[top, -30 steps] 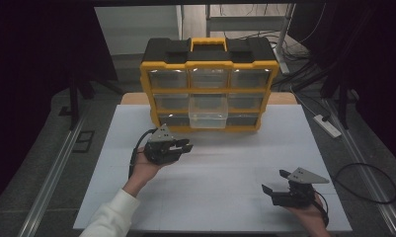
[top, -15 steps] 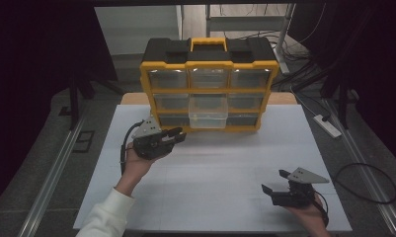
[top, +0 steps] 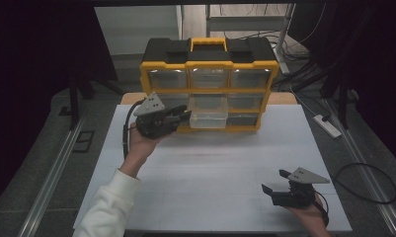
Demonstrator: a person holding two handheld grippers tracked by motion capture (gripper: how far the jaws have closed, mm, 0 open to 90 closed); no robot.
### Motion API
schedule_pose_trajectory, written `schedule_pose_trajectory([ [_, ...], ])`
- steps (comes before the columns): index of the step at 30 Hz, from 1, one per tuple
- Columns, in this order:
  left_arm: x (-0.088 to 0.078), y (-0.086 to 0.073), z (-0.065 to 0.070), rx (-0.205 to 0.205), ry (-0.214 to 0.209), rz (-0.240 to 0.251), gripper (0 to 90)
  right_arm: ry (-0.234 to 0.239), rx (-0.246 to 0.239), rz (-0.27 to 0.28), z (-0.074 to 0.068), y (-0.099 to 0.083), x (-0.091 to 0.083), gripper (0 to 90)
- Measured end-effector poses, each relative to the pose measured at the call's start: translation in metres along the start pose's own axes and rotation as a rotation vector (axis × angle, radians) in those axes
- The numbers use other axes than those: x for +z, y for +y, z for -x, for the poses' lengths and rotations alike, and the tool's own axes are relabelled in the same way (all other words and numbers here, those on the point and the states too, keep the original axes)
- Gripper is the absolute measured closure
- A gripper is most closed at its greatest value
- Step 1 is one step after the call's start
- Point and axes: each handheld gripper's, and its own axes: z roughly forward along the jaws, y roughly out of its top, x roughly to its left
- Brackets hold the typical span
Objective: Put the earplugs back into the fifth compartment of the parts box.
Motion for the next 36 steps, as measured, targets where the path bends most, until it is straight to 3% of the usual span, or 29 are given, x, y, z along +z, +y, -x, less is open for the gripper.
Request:
schedule_pose_trajectory([
  [6,0.026,0.017,-0.015,-0.017,0.021,-0.032,70.0,0.002,0.001,-0.001,0.000,0.000,0.000,13.2],
  [15,0.068,0.020,-0.026,-0.049,0.019,-0.113,69.6,0.005,0.002,0.001,0.001,0.000,0.000,13.2],
  [18,0.076,0.019,-0.028,-0.060,0.013,-0.114,62.9,0.005,0.002,0.003,0.001,0.000,-0.001,13.2],
  [19,0.077,0.019,-0.028,-0.067,0.010,-0.110,54.0,0.005,0.002,0.002,0.001,0.000,-0.001,13.3],
  [20,0.077,0.019,-0.028,-0.067,0.010,-0.110,45.9,0.005,0.002,0.002,0.001,0.000,-0.001,13.3],
  [22,0.077,0.018,-0.028,-0.068,0.000,-0.099,42.0,0.006,0.002,0.000,0.001,-0.001,-0.001,13.2],
  [24,0.074,0.019,-0.028,-0.068,0.005,-0.101,31.5,0.005,0.003,0.001,0.001,-0.001,-0.001,13.2],
  [26,0.072,0.019,-0.029,-0.075,-0.016,-0.097,29.4,0.005,0.003,0.001,0.001,-0.001,-0.001,13.2],
  [36,0.052,0.017,-0.020,-0.061,-0.014,-0.089,23.3,0.000,0.008,0.000,0.001,-0.002,-0.002,13.3],
])
